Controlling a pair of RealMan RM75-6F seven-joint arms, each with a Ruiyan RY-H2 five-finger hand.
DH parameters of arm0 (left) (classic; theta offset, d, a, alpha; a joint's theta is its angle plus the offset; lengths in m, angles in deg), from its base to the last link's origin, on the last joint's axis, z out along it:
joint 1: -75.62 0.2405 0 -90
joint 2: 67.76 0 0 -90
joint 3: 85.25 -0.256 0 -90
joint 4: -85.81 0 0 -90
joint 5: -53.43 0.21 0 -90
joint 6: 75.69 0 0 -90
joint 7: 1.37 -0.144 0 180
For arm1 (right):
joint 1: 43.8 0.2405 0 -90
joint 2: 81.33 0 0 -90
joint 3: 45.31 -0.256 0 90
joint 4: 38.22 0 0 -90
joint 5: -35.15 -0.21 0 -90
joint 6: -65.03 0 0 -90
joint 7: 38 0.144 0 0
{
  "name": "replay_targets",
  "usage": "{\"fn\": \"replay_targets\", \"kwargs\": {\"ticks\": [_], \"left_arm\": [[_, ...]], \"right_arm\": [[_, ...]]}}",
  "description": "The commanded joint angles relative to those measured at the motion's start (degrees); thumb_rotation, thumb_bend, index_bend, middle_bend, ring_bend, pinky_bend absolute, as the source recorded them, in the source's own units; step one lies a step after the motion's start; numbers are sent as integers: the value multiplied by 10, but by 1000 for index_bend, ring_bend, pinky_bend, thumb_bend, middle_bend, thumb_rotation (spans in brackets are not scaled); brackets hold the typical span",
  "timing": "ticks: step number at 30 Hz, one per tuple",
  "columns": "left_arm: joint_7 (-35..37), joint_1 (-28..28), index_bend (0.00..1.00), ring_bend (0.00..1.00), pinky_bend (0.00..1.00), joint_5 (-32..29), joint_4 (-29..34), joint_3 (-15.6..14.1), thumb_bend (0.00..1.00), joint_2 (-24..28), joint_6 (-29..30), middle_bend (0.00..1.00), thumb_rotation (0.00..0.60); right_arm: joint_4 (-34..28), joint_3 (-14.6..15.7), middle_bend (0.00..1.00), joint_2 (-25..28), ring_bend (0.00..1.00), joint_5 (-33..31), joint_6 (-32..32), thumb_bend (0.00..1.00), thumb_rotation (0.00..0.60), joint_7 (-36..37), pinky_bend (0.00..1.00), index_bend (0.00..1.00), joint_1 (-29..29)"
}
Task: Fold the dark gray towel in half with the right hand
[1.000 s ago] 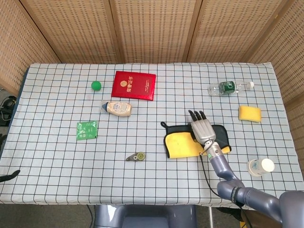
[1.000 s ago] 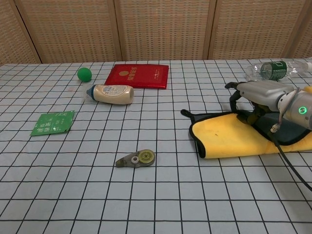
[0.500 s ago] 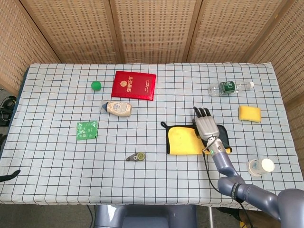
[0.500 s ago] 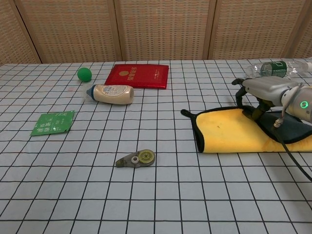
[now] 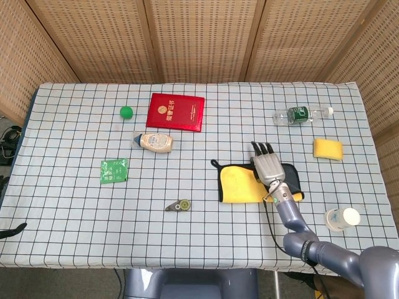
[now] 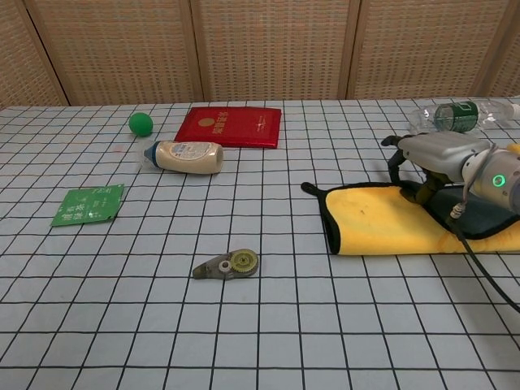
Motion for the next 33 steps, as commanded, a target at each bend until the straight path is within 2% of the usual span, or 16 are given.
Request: {"fn": "replay_targets", "kwargs": {"ticks": [1, 2, 4, 9, 12, 16, 23, 29, 33], "left_arm": [[1, 0, 0, 0, 0, 0, -1, 0, 0, 0, -1, 0, 600], [1, 0, 0, 0, 0, 0, -1, 0, 0, 0, -1, 0, 600], [1, -1, 0, 0, 0, 0, -1, -1, 0, 0, -2, 0, 600], [0, -1, 0, 0, 0, 2, -1, -1, 0, -1, -2, 0, 600], [-1, -1, 0, 0, 0, 3, 1, -2, 0, -1, 0, 0, 600], [-1, 0, 0, 0, 0, 6, 2, -3, 0, 0, 1, 0, 600], [2, 1, 0, 0, 0, 14, 2, -6, 0, 0, 6, 0, 600], [2, 2, 0, 0, 0, 23, 4, -8, 0, 1, 10, 0, 600], [0, 2, 0, 0, 0, 25, 5, -9, 0, 0, 11, 0, 600]], "right_arm": [[2, 2, 0, -1, 0, 3, -5, 340, 600, 3, 0, 308, -1], [1, 2, 0, -1, 0, 5, -9, 241, 600, 7, 0, 226, -2], [-5, 1, 0, 2, 0, 14, -19, 152, 600, 15, 0, 144, -5], [-42, -4, 0, 24, 0, 39, -49, 133, 600, 39, 0, 110, -13], [-83, -3, 0, 53, 0, 58, -71, 133, 600, 54, 0, 156, -25], [-134, 10, 0, 94, 0, 82, -98, 151, 600, 65, 0, 291, -48], [-211, 64, 0, 176, 0, 137, -132, 250, 600, 94, 0, 456, -102], [-204, 117, 0, 199, 0, 203, -159, 298, 600, 115, 0, 515, -136], [-173, 134, 0, 188, 0, 228, -172, 356, 600, 125, 0, 516, -149]]}}
